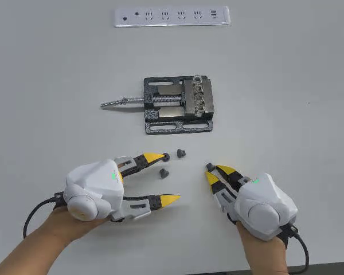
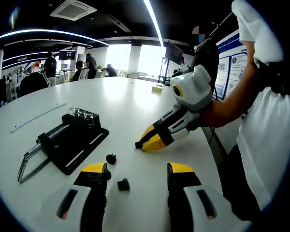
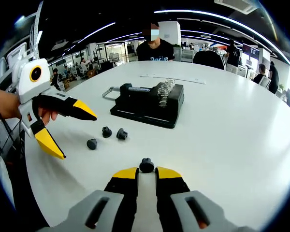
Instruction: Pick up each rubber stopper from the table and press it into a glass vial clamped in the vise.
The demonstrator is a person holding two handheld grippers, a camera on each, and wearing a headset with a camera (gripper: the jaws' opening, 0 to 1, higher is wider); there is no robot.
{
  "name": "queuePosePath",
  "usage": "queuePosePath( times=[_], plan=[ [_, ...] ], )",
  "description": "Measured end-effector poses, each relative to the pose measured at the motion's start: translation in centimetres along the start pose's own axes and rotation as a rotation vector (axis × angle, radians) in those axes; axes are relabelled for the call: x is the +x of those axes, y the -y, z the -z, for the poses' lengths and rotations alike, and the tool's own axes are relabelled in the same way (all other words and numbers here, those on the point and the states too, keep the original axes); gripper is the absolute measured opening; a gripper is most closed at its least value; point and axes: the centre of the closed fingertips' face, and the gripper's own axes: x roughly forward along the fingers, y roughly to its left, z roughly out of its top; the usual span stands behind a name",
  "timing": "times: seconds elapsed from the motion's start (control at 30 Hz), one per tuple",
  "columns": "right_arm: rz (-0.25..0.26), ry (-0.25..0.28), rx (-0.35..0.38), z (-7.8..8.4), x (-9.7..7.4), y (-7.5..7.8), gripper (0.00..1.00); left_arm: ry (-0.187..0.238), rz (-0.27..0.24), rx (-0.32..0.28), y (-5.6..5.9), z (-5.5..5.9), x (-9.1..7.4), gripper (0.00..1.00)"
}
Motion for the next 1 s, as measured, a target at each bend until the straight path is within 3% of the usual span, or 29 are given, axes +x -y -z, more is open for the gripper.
queuePosePath(
  times=[0.47, 1.0],
  plan=[
    [-0.005, 0.048, -0.008, -0.21, 0.08, 0.02, 0.13, -0.006, 0.002, 0.004, 0.14, 0.30, -0.10, 0.47],
    [-0.034, 0.038, -0.063, 0.09, -0.22, 0.05, 0.12, -0.004, 0.004, 0.009, 0.32, 0.19, -0.04, 0.47]
  ],
)
